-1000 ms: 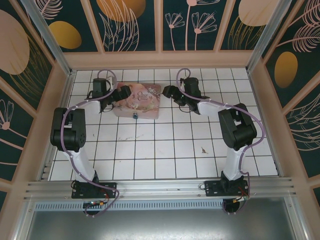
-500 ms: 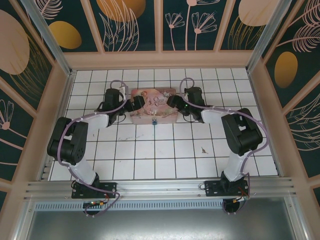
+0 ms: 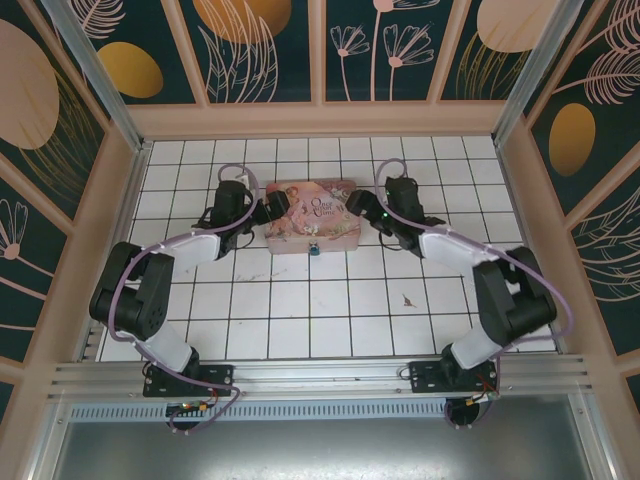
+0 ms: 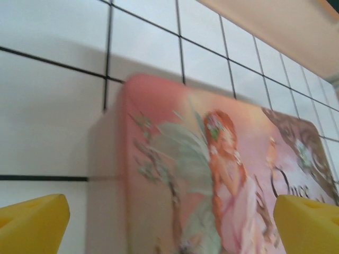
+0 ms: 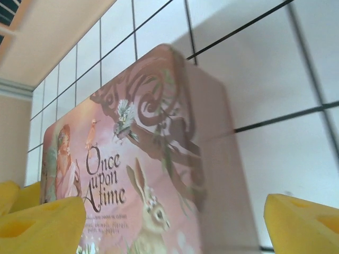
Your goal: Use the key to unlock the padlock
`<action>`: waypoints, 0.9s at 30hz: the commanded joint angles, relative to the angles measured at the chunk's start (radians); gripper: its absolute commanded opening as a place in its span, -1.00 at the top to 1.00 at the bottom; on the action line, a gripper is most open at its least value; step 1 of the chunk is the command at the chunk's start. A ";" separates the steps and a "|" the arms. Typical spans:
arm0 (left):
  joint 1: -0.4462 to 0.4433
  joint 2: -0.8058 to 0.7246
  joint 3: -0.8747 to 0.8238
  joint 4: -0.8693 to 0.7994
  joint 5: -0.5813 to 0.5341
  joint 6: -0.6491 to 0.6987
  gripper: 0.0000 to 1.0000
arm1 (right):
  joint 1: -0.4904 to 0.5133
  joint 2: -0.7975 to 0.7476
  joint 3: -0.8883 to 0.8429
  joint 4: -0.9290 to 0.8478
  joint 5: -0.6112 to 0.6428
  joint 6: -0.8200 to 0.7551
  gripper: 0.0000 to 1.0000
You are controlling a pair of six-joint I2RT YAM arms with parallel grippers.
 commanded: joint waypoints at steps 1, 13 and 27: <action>-0.001 -0.051 0.056 -0.114 -0.164 0.037 -0.98 | -0.018 -0.104 -0.035 -0.184 0.111 -0.043 -0.74; -0.003 -0.212 -0.019 -0.167 0.046 -0.050 -0.97 | -0.020 -0.320 -0.238 -0.472 0.177 -0.084 -0.49; -0.012 -0.303 -0.077 -0.088 0.190 -0.144 -0.97 | 0.030 -0.436 -0.449 -0.454 0.112 0.008 -0.25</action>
